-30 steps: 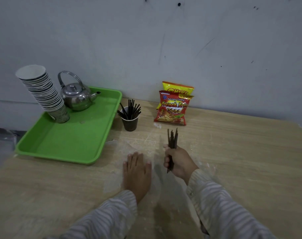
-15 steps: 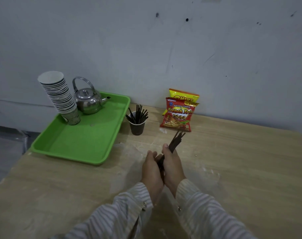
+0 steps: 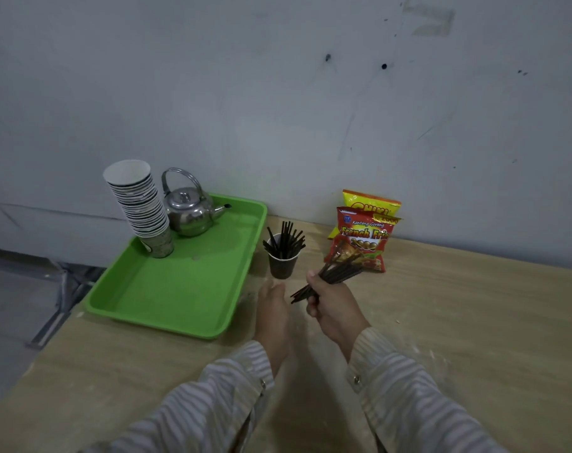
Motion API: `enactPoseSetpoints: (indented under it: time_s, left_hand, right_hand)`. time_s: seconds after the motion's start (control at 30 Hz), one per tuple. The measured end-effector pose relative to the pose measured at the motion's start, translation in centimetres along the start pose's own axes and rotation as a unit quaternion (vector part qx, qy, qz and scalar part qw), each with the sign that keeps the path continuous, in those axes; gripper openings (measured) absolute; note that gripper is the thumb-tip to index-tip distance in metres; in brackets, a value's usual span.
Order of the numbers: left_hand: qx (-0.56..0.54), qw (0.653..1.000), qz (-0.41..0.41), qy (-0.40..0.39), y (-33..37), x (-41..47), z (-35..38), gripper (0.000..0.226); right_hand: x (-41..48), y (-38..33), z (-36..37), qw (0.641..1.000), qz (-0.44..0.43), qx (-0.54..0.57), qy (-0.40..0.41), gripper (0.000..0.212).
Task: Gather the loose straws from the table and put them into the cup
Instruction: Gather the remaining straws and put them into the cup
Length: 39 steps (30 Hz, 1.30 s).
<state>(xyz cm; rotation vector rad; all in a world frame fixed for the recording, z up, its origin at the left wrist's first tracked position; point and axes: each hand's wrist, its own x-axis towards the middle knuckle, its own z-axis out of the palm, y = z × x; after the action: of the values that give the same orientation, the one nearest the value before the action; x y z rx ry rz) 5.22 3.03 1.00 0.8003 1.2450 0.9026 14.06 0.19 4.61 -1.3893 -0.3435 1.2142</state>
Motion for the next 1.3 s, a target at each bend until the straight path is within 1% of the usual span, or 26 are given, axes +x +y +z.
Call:
enactPoseSetpoints:
  time_s: [0.07,0.1,0.17,0.27,0.33,0.4,0.5,0.6,0.67,0.77,0.83,0.9,1.0,1.13,1.23,1.3]
  left_hand:
    - [0.029,0.999,0.035,0.015,1.1,1.4,-0.6,0.043]
    - [0.028,0.999,0.045,0.005,1.7,2.0,-0.7,0.053]
    - [0.033,0.997,0.066,-0.029,2.9,3.2,-0.8,0.065]
    - [0.095,0.99,0.079,-0.07,4.1,5.3,-1.0,0.086]
    - [0.122,0.983,0.086,-0.111,4.9,6.6,-1.0,0.094]
    - [0.127,0.976,0.089,-0.154,5.6,7.8,-0.9,0.096]
    - [0.125,0.971,0.082,-0.188,6.2,9.2,-0.5,0.091]
    - [0.119,0.969,0.087,-0.2,6.3,9.9,-0.2,0.074]
    - [0.13,0.967,0.1,-0.197,6.1,10.2,-0.1,0.062]
    - [0.134,0.966,0.116,-0.191,6.0,10.5,-0.1,0.043]
    - [0.126,0.968,0.11,-0.189,5.7,10.8,-0.1,0.039]
    - [0.12,0.97,0.103,-0.183,5.5,10.9,0.0,0.042]
    - [0.095,0.976,0.087,-0.176,5.2,11.2,0.1,0.04]
    - [0.059,0.98,0.07,-0.177,5.1,11.3,0.1,0.036]
    - [0.036,0.981,0.072,-0.179,5.0,11.2,0.2,0.032]
    - [0.021,0.981,0.07,-0.18,5.2,11.2,0.2,0.032]
  right_hand:
    - [1.1,-0.6,0.6,0.999,-0.024,-0.005,0.022,0.027]
    - [1.7,-0.8,0.9,0.999,-0.035,-0.011,0.031,0.027]
    - [2.9,-1.2,1.4,0.998,-0.051,-0.019,0.041,0.025]
    - [4.3,-1.6,2.1,0.997,-0.07,-0.008,0.04,0.023]
    - [5.2,-1.9,2.5,0.996,-0.079,0.008,0.038,0.026]
    - [5.9,-2.2,2.8,0.995,-0.084,0.033,0.04,0.028]
    - [6.9,-2.5,3.2,0.993,-0.079,0.069,0.049,0.025]
    - [7.5,-2.4,3.4,0.993,-0.077,0.071,0.06,0.022]
    - [7.7,-2.2,3.5,0.992,-0.094,0.045,0.066,0.019]
    - [7.9,-1.8,3.7,0.99,-0.113,-0.018,0.084,0.008]
    - [8.1,-1.6,3.7,0.984,-0.122,-0.08,0.103,0.005]
    - [8.4,-1.4,3.8,0.975,-0.147,-0.132,0.105,0.008]
    - [8.9,-1.1,4.0,0.962,-0.173,-0.19,0.096,0.017]
    - [9.9,-1.5,4.2,0.924,-0.157,-0.338,0.082,0.026]
    - [10.3,-1.7,4.4,0.896,-0.148,-0.415,0.057,0.034]
    - [10.3,-1.8,4.5,0.886,-0.154,-0.434,0.049,0.036]
